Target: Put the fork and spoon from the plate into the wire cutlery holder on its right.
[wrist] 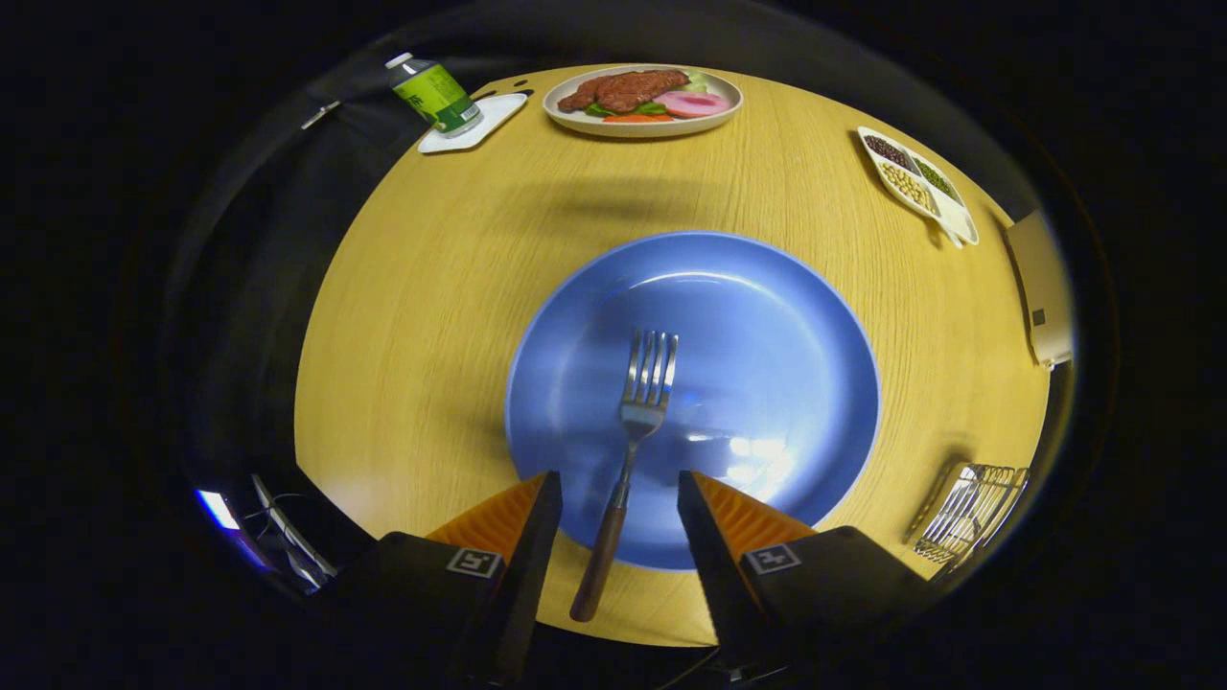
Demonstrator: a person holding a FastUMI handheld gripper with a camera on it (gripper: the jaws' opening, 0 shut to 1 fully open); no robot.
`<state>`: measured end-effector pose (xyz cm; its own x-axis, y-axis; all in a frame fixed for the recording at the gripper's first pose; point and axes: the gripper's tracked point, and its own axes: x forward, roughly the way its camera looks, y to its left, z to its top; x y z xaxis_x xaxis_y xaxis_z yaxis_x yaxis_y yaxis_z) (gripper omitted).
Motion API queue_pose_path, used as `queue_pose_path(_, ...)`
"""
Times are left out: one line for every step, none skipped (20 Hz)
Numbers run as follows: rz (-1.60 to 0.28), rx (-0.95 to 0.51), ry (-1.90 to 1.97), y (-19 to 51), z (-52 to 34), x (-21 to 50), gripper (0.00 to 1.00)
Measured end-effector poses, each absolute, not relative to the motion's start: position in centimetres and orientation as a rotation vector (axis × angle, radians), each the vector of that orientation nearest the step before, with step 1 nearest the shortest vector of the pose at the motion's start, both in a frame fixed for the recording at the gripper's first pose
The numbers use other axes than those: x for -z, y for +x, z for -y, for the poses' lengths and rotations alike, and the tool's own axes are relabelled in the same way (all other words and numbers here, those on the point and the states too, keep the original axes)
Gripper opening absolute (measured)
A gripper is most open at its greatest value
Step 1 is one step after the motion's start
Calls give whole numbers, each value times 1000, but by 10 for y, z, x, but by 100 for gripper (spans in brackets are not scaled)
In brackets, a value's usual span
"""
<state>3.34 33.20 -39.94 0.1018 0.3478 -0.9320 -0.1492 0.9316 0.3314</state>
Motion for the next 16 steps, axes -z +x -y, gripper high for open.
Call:
queue_pose_path(-1430,-369,173,32,-336,403,71)
queue_pose_path(-1439,-373,167,30,-338,406,58)
queue_pose_path(-1449,-374,158,26,-338,411,44)
queue_pose_path(-1448,-365,150,26,-337,418,31)
queue_pose_path(-1434,-375,152,28,-335,411,17)
queue_pose_path(-1417,-392,131,26,-333,413,10)
queue_pose_path(-1395,-399,116,29,-329,412,7)
queue_pose_path(-1393,-392,110,28,-324,413,7)
queue_pose_path(-1379,-384,135,30,-320,409,7)
queue_pose_path(-1351,-377,166,34,-317,404,7)
queue_pose_path(-1328,-377,194,39,-313,396,7)
queue_pose_path(-1318,-382,217,40,-310,389,7)
queue_pose_path(-1307,-389,235,41,-305,381,7)
queue_pose_path(-1289,-399,249,42,-298,372,7)
queue_pose_path(-1272,-412,263,42,-293,362,7)
queue_pose_path(-1254,-423,275,42,-286,353,7)
